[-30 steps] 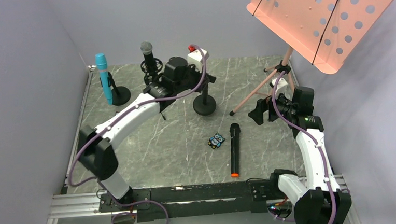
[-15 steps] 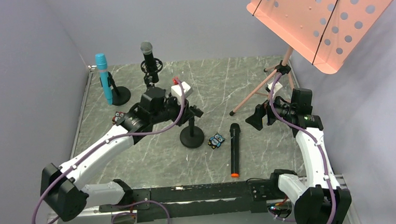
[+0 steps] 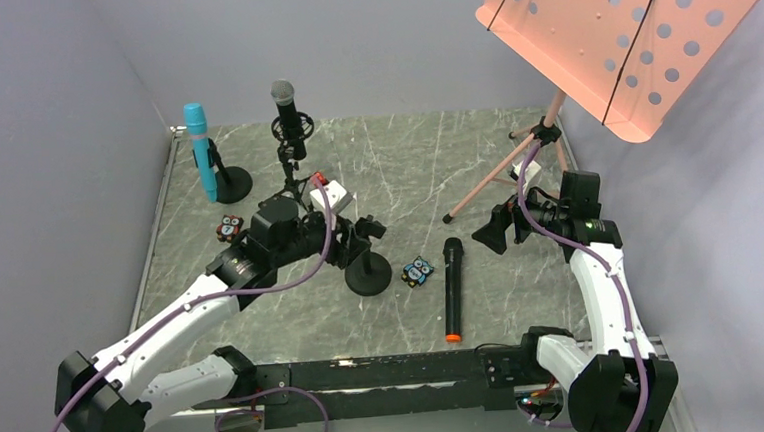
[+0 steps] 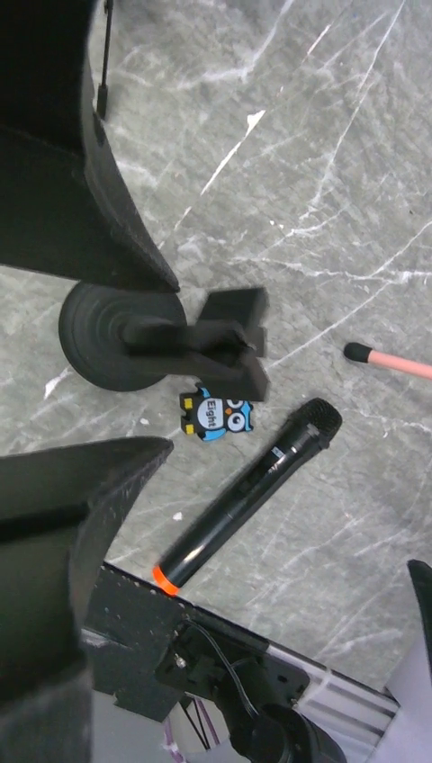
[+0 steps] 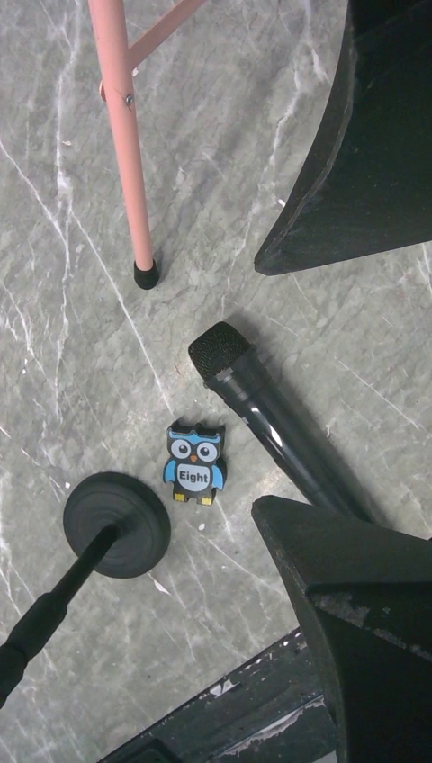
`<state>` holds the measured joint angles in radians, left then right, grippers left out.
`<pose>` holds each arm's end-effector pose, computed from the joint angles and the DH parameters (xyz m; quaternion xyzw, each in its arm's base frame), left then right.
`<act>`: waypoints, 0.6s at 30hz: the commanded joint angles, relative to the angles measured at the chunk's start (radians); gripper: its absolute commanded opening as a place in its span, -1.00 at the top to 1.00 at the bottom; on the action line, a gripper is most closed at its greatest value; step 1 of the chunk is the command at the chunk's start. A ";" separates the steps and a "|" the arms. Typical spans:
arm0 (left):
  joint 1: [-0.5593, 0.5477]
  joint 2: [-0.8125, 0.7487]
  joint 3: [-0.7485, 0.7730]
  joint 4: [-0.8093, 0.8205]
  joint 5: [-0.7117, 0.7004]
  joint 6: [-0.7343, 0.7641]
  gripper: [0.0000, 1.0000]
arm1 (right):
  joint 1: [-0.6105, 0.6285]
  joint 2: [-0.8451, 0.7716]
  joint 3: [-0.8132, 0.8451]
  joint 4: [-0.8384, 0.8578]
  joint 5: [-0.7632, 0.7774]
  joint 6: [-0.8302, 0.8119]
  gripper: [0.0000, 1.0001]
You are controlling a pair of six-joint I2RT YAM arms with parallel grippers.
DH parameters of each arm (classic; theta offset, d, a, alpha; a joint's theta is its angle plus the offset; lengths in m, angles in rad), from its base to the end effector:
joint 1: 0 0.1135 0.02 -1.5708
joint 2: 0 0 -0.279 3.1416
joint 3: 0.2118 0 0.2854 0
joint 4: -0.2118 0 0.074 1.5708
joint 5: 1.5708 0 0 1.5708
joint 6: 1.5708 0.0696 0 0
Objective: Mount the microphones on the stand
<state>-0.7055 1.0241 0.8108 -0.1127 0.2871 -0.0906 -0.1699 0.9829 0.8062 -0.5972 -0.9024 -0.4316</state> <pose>0.2108 -0.2054 0.3063 0.3228 0.7412 -0.3308 0.4868 0.2401 0.0142 0.2738 -0.2759 0.8003 0.2804 0.4525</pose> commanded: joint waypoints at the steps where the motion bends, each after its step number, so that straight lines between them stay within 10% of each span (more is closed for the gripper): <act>1: -0.001 -0.072 -0.007 0.032 -0.036 -0.014 -0.44 | -0.005 -0.001 -0.002 0.002 -0.041 -0.031 -0.99; 7: -0.002 -0.200 -0.025 0.012 -0.078 -0.016 -0.97 | -0.005 -0.004 -0.003 0.000 -0.044 -0.036 -0.99; 14: -0.006 -0.377 -0.132 0.059 -0.067 -0.268 -0.99 | -0.005 -0.017 -0.007 0.013 -0.031 -0.028 -0.99; 18: -0.186 -0.344 -0.078 -0.016 -0.195 -0.353 -0.99 | -0.005 -0.021 -0.007 0.026 -0.013 -0.012 -0.99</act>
<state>-0.7448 0.6453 0.6815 -0.0837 0.1913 -0.3031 -0.1699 0.9813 0.7986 -0.5976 -0.9165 -0.4419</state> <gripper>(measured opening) 0.993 0.994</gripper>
